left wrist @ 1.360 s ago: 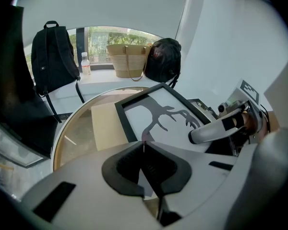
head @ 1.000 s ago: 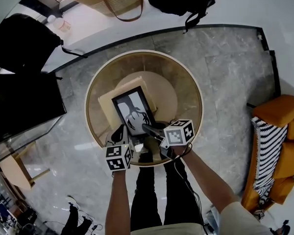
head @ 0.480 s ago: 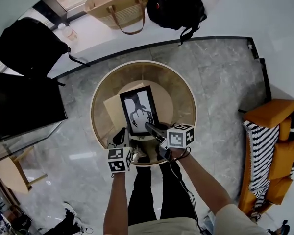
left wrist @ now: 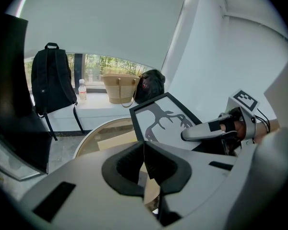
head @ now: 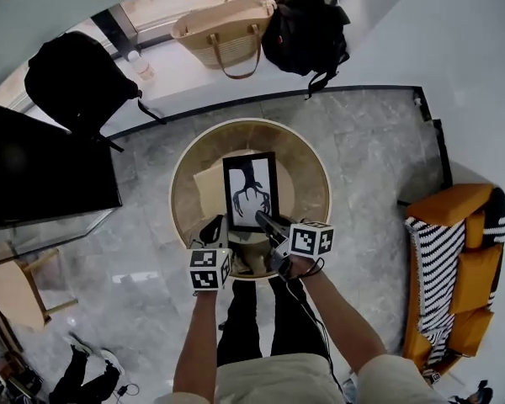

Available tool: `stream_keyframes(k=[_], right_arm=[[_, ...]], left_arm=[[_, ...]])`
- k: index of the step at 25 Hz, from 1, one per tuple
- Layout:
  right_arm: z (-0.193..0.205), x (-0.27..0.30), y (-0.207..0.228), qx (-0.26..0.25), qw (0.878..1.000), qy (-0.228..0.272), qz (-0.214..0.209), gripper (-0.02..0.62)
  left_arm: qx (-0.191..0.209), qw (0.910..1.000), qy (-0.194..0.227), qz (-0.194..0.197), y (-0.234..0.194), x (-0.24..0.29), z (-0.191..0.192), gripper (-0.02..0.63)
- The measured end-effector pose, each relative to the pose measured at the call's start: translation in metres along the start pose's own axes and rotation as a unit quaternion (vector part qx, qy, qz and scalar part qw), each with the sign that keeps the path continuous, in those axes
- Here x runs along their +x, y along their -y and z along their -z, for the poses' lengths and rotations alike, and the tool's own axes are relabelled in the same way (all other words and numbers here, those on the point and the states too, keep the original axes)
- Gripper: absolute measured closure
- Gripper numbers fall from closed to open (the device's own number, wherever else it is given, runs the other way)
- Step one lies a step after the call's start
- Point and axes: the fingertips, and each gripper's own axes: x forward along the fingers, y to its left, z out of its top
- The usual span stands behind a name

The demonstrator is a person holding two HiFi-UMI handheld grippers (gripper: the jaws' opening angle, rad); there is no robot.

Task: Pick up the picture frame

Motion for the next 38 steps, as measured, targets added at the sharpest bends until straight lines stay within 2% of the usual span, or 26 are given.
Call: stream_keyframes(k=[2,7,10,16,21,25,30,38], right_arm=[[-0.002,-0.003,-0.015,-0.002,1.0,0.008,0.005,0.555],[-0.003,-0.013,-0.056,0.019,0.999,0.039,0.003,0.555],[-0.002,-0.023,-0.079,0.031,0.998,0.062,0.004,0.555],[-0.005,-0.035,-0.114,-0.002,0.997,0.082,-0.006,0.555],[-0.021,-0.053,-0.144,-0.024,0.993,0.115,-0.001,0.555],[-0.041,-0.074,-0.17,-0.032,0.988,0.153,-0.001,0.555],[-0.052,-0.097,-0.193,-0.008,0.981,0.192,-0.009,0.555],[-0.065,-0.132,-0.222,-0.038,0.977,0.208,-0.019,0.555]], left_arm=[[0.006,1.0,0.003,0.0,0.001,-0.014,-0.006,0.583],[-0.016,0.9996,0.022,-0.009,-0.004,-0.058,-0.019,0.584],[-0.015,0.9995,0.026,-0.013,-0.001,-0.083,-0.023,0.584],[-0.044,0.9974,0.055,-0.016,-0.002,-0.124,-0.046,0.584],[-0.05,0.9937,0.089,-0.045,-0.02,-0.167,-0.073,0.583],[-0.041,0.9906,0.115,-0.062,-0.023,-0.193,-0.102,0.583],[-0.036,0.9868,0.144,-0.064,-0.011,-0.212,-0.134,0.584],[0.0,0.9803,0.186,-0.065,0.01,-0.24,-0.171,0.583]])
